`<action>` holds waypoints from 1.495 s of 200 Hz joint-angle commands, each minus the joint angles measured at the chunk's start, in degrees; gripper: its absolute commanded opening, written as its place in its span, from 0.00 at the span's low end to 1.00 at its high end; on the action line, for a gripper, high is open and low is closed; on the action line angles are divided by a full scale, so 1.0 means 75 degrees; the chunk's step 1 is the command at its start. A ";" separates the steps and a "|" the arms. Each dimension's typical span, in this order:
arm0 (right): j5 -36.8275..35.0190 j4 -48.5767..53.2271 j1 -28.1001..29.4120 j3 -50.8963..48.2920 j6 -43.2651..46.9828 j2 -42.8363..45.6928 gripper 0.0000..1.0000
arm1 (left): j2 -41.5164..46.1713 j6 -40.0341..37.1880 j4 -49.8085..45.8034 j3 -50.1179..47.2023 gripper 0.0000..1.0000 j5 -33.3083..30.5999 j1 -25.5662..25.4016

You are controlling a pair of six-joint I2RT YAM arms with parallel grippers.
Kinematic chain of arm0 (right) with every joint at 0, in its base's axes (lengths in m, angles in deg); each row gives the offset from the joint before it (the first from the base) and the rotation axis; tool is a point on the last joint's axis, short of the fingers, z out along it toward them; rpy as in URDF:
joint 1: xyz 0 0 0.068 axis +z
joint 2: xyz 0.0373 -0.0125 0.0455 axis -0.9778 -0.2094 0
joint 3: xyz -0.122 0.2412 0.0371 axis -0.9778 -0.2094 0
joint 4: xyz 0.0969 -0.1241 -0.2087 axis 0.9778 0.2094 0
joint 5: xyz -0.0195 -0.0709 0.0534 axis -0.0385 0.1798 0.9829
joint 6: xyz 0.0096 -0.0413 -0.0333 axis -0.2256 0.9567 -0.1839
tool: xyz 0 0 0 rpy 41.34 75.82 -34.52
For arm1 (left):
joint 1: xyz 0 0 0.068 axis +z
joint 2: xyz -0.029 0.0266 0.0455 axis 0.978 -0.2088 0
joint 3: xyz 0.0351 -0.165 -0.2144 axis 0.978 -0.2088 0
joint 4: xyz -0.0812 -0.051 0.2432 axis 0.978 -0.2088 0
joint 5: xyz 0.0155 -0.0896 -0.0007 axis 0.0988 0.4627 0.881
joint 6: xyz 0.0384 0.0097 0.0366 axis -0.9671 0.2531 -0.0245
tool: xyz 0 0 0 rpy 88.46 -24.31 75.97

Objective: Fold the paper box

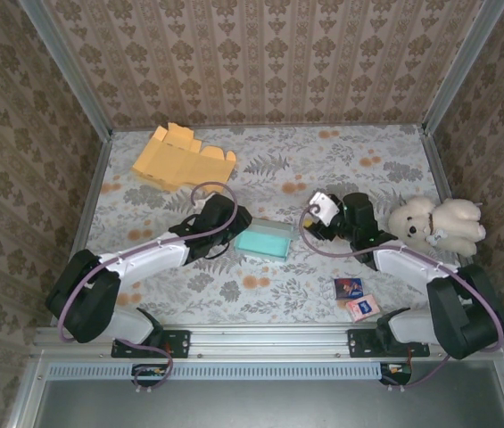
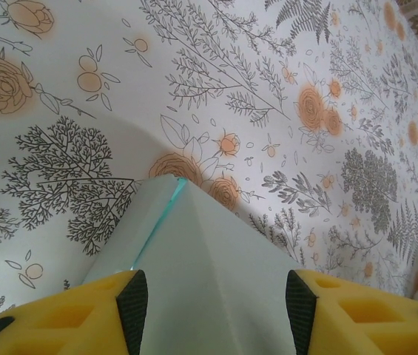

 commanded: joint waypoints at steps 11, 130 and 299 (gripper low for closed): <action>-0.1892 0.0424 0.0034 0.0578 -0.2809 0.0849 0.68 | 0.0095 -0.0026 -0.0211 -0.0123 0.54 -0.0337 -0.0103; -0.2576 0.3598 0.2410 0.1889 -0.7481 0.1000 0.76 | -0.0120 -0.0167 -0.0186 -0.0223 0.54 -0.0801 -0.0225; -0.2969 0.2657 0.3108 0.1405 -0.7657 -0.1096 0.77 | 0.0469 -0.0697 -0.1339 -0.0337 0.85 -0.1351 -0.0467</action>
